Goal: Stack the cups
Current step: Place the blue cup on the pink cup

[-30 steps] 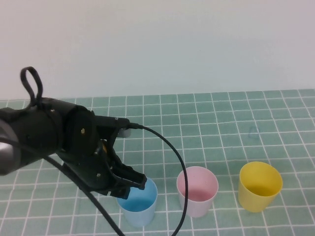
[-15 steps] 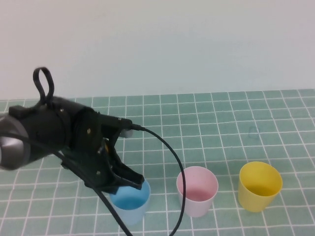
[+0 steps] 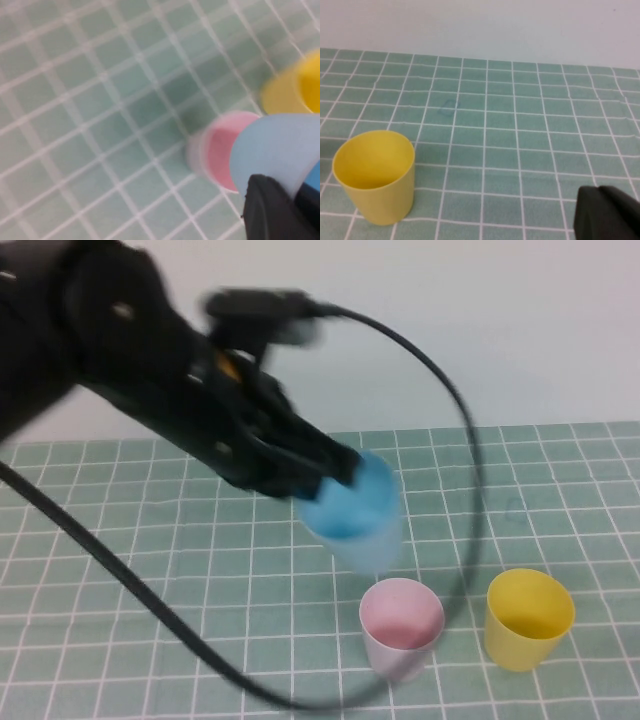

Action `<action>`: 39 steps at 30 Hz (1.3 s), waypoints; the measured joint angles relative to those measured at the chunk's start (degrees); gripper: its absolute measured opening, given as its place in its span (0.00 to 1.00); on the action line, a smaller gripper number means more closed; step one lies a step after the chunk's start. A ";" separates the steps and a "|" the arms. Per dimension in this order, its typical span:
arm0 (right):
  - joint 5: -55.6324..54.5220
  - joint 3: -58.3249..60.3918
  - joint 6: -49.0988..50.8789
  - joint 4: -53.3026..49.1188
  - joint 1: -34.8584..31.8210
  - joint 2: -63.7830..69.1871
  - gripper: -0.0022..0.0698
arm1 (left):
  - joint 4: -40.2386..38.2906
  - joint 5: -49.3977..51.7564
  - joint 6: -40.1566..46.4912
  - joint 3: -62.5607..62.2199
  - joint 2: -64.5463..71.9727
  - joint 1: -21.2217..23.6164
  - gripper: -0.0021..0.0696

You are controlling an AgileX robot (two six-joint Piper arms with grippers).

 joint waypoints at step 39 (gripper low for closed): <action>0.00 0.05 0.00 0.25 0.00 0.00 0.03 | 1.11 -3.48 1.07 0.10 15.01 -6.83 0.05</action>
